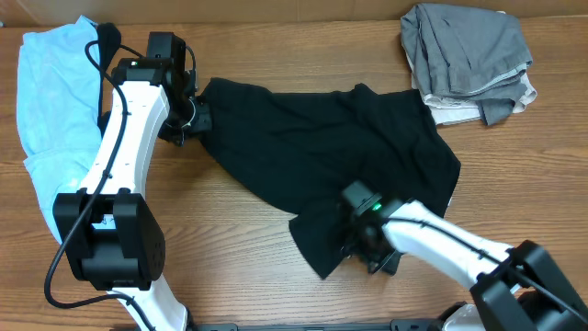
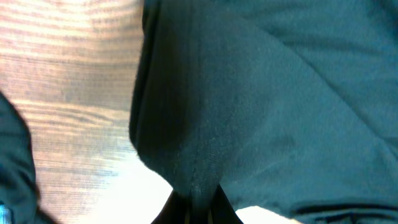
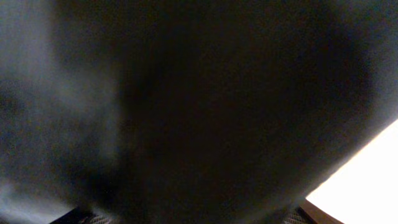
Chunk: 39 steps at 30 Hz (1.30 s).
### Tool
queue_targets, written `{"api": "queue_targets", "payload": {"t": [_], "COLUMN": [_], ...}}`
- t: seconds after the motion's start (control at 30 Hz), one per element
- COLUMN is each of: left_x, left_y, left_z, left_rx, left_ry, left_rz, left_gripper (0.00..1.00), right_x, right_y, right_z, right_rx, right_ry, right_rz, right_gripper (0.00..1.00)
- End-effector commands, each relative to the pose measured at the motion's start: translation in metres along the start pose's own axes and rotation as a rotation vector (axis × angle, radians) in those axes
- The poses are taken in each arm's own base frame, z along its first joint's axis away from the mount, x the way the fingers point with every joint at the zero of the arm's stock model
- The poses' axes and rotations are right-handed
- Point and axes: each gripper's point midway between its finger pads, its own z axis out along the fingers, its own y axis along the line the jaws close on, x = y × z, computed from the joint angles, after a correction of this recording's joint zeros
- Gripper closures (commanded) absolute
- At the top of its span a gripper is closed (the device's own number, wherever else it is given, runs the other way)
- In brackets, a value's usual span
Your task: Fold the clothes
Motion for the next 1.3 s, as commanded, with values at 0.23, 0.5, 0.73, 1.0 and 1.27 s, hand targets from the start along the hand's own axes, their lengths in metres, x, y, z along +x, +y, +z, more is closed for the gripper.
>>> {"api": "queue_targets", "payload": {"t": [0.23, 0.5, 0.73, 1.0, 1.27], "left_x": [0.007, 0.016, 0.023, 0.021, 0.020], "left_y": [-0.006, -0.032, -0.049, -0.043, -0.042], "left_z": [-0.006, -0.004, -0.002, -0.002, -0.002], "left_rx": [0.019, 0.059, 0.053, 0.015, 0.010], "left_ry": [0.013, 0.036, 0.041, 0.032, 0.027], "left_rz": [0.011, 0.063, 0.116, 0.113, 0.114], "left_gripper": [0.96, 0.96, 0.96, 0.96, 0.96], "right_x": [-0.069, -0.087, -0.050, -0.013, -0.021], "right_y": [-0.047, -0.048, -0.029, -0.007, -0.039], "right_z": [-0.004, -0.024, -0.045, -0.034, -0.016], "right_rx": [-0.061, -0.235, -0.244, -0.209, -0.032], "right_ry": [-0.005, 0.027, 0.029, 0.032, -0.069], "right_rz": [0.134, 0.092, -0.012, -0.070, 0.072], "right_gripper": [0.34, 0.34, 0.34, 0.33, 0.33]}}
